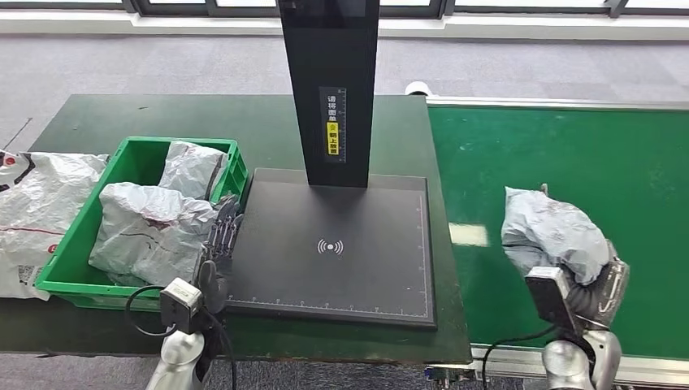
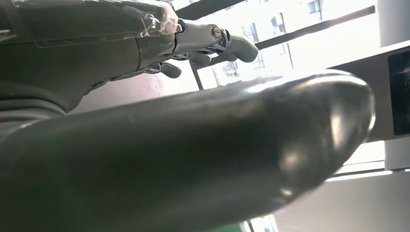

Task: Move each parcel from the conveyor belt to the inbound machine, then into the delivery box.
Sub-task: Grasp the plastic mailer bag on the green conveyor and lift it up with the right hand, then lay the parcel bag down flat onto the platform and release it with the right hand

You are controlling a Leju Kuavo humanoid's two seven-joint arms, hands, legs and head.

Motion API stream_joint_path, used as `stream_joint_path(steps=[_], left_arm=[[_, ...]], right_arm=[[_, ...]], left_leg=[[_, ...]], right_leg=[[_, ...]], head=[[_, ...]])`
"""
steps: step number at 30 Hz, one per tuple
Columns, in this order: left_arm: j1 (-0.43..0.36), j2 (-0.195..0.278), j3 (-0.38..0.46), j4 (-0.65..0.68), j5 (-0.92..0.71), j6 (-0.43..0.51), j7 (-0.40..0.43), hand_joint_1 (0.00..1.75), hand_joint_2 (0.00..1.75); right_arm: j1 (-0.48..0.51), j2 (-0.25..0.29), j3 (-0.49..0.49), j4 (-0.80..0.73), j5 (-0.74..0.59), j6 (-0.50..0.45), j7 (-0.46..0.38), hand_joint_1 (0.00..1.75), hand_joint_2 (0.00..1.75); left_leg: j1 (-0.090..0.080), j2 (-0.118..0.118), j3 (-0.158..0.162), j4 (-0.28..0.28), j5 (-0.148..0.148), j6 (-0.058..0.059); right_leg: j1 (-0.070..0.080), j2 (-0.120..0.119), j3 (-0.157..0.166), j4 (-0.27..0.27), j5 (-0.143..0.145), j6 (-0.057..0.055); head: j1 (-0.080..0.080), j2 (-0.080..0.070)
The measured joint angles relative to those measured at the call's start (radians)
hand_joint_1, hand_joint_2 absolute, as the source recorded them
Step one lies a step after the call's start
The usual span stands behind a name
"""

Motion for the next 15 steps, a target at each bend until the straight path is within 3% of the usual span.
stream_joint_path(steps=[3, 7, 12, 15], left_arm=[[-0.004, 0.000, -0.001, 0.006, 0.009, -0.003, 0.000, 0.00, 0.00], [-0.012, -0.002, -0.001, 0.016, 0.028, -0.015, 0.000, 0.00, 0.00], [-0.015, -0.007, -0.001, 0.022, 0.035, -0.009, 0.000, 0.00, 0.00], [-0.013, -0.012, -0.001, 0.022, 0.034, -0.010, 0.000, 0.00, 0.00]], right_arm=[[0.046, 0.054, 0.134, -0.159, 0.002, 0.004, -0.007, 1.75, 1.75], [0.052, 0.098, 0.295, -0.256, 0.034, 0.016, 0.005, 1.75, 1.75], [0.001, 0.124, 0.416, -0.249, 0.039, 0.060, 0.043, 1.75, 1.75], [-0.067, 0.137, 0.464, -0.168, 0.042, 0.077, 0.049, 1.75, 1.75]], left_leg=[[0.000, 0.001, 0.000, 0.000, 0.001, -0.001], [0.000, 0.001, 0.000, 0.000, 0.002, -0.003], [0.000, 0.001, 0.000, 0.000, 0.003, -0.003], [0.000, 0.001, 0.001, 0.000, 0.003, -0.003]], right_leg=[[0.000, 0.001, 0.000, 0.000, 0.000, -0.001], [0.000, 0.001, 0.000, 0.000, 0.000, -0.001], [0.000, 0.001, 0.000, 0.000, 0.002, -0.001], [0.000, 0.001, 0.001, 0.000, 0.003, -0.001]], head=[[0.000, 0.000], [0.000, 0.000], [0.000, 0.000], [0.000, 0.000]])
